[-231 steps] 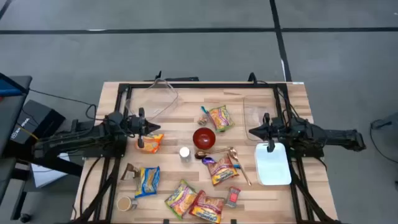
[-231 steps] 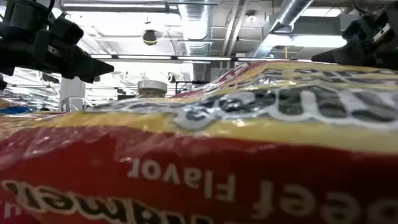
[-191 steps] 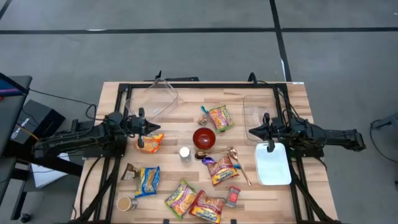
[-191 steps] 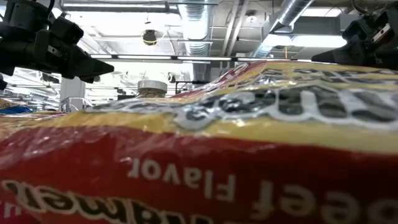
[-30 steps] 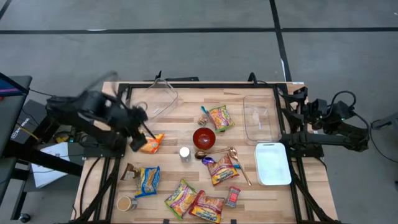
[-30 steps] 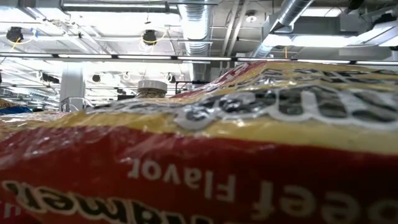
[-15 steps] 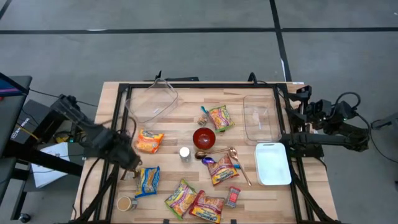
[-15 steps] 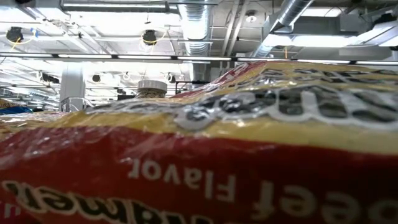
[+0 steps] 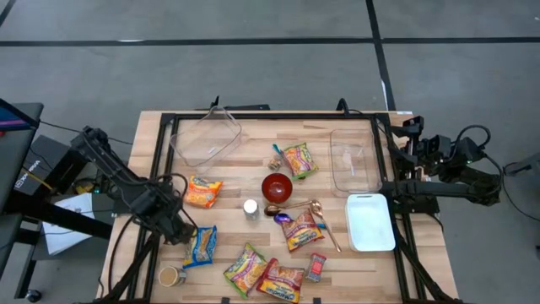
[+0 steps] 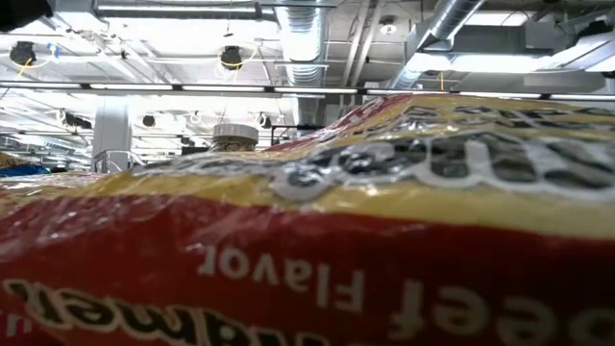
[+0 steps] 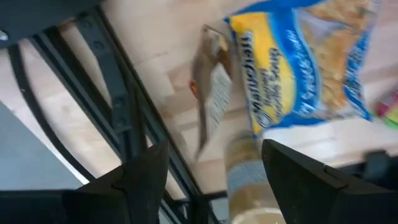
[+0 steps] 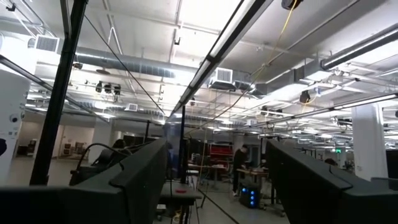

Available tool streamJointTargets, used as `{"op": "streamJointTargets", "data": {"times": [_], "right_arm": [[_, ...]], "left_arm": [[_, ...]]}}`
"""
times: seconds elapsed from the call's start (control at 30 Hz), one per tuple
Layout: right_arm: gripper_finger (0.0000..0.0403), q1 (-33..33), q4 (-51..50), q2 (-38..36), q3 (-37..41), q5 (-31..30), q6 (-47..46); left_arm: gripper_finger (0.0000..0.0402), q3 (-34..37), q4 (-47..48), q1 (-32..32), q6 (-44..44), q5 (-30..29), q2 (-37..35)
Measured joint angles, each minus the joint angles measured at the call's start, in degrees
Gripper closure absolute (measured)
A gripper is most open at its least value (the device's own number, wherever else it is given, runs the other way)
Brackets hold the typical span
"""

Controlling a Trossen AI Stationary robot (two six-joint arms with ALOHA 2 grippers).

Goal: Pick & Place Food Item
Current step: Put the orange seasoning pack into the left transparent bin

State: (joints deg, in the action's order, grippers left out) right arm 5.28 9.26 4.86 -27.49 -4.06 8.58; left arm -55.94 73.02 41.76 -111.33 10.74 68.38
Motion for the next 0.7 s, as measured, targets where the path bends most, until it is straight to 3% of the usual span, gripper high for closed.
{"op": "streamJointTargets", "data": {"times": [0.7], "right_arm": [[0.0138, 0.0, 0.0, 0.0, 0.0, 0.0, 0.5]], "left_arm": [[0.0151, 7.7, -6.9, 0.0, 0.0, -0.7, -0.6]]}}
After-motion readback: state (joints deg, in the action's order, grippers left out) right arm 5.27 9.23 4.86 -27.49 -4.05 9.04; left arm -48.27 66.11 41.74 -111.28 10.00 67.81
